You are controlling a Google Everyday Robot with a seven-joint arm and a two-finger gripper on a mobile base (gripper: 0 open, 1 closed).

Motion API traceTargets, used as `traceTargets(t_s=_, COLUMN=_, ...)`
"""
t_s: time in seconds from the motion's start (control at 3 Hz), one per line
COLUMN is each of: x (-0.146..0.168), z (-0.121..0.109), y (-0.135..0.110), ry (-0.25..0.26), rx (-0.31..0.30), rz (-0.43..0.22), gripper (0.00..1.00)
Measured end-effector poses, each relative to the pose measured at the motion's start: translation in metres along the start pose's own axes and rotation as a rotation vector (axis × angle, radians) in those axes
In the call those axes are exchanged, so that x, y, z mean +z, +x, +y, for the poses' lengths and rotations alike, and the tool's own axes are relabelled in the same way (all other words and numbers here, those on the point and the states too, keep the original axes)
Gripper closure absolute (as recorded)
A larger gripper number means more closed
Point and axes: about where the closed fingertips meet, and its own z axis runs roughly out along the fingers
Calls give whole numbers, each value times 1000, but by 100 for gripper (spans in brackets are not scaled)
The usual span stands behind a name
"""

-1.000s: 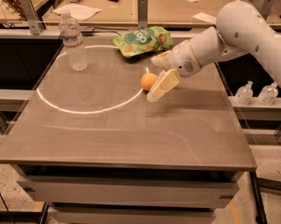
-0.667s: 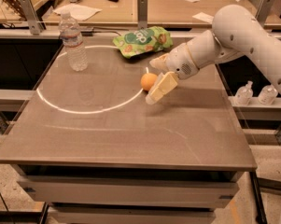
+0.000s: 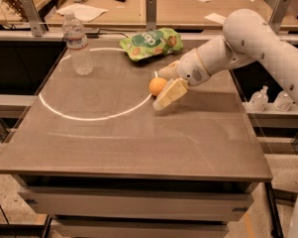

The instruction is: Move orange near water bottle

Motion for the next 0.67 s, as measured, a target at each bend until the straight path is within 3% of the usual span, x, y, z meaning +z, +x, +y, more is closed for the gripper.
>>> traceTargets(t_s=0.67, x=6, z=10, y=12, ry=-42, rx=7, rz=32, gripper=62)
